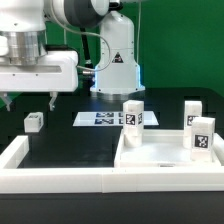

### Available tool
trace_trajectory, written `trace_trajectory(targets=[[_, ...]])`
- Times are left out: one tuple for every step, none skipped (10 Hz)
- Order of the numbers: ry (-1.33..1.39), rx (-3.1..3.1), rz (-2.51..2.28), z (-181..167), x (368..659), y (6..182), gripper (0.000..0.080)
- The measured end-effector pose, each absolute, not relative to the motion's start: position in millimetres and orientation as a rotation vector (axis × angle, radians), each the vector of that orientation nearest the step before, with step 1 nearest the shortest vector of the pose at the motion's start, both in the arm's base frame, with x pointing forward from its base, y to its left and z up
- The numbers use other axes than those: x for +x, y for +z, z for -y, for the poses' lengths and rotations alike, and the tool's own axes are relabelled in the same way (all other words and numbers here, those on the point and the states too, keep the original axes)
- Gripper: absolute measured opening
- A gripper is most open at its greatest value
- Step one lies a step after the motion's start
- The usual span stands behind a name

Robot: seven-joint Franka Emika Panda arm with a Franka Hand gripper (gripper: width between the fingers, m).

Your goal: Assemble square table

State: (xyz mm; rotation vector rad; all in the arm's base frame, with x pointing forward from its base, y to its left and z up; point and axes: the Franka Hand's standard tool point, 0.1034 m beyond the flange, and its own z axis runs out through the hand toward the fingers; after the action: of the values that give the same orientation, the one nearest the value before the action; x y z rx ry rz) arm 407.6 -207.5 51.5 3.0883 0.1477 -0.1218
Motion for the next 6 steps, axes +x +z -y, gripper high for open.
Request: trace_trajectory(targets=[[-0.143, 3.085, -0.224, 209.0, 397.8, 47.0, 0.0649], [-0.156, 3.084, -0.227, 211.2, 396.4, 44.0, 0.0649], [-0.155, 3.084, -0.228, 210.3, 397.3, 43.8, 0.0649], [-0.156, 3.084, -0.227, 210.4, 396.8, 43.6, 0.0649], [-0.157, 3.084, -0.227, 210.3, 396.7, 43.4, 0.0649], [-0.158, 3.085, -0.227, 210.1, 396.7, 43.3, 0.0649]])
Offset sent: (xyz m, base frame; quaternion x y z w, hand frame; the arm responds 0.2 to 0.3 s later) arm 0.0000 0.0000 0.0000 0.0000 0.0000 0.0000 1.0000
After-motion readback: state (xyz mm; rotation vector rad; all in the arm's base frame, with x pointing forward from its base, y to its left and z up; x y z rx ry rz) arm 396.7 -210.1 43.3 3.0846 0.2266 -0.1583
